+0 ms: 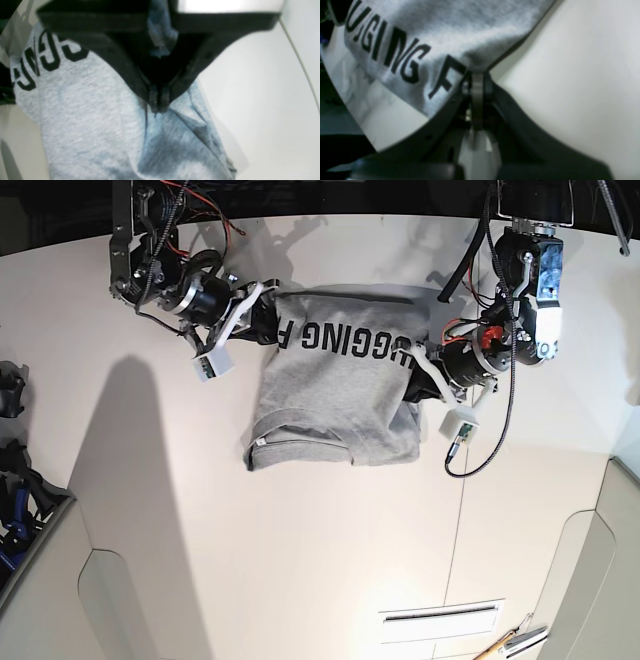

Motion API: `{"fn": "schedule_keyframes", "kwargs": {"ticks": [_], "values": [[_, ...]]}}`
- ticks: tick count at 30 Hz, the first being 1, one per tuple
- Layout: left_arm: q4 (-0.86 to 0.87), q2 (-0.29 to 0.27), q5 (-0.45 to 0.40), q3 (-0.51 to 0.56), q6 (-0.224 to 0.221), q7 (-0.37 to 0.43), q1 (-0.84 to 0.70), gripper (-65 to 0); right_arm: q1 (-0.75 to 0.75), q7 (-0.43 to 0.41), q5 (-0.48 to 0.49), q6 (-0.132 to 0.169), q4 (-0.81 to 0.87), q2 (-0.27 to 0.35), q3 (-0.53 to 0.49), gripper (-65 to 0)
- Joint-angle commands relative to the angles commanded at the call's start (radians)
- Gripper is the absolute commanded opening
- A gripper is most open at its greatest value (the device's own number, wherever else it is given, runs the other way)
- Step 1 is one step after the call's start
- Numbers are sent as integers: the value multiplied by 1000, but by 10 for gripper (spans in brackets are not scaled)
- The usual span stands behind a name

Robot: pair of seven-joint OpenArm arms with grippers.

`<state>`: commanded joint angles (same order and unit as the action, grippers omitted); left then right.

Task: Fold the T-shirt properly

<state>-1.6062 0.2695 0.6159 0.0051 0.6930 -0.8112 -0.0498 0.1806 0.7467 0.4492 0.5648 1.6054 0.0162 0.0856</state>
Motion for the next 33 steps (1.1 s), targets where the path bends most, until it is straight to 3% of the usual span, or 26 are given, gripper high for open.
{"fn": "schedule_keyframes", "kwargs": {"ticks": [6, 11, 14, 21, 29, 33], "values": [[-105, 60, 77, 0, 0, -76, -11, -650, 0, 30, -30, 0, 61, 6, 4, -650], [-251, 85, 77, -82, -1, -76, -99, -650, 5, 145, -30, 0, 183, 12, 41, -650], [-336, 85, 95, -192, 0, -77, -195, -650, 64, 144, 32, 0, 243, 71, 41, -650], [-440, 66, 227, -408, 5, -123, -437, -650, 258, 145, 103, 1, 404, 221, 41, -650], [-459, -13, 215, -534, 5, -136, -742, -650, 455, 196, 269, 1, 462, 428, 29, -650], [-451, -75, 169, -534, 5, -128, -851, -650, 547, 196, 284, 1, 462, 526, -31, -650]]}}
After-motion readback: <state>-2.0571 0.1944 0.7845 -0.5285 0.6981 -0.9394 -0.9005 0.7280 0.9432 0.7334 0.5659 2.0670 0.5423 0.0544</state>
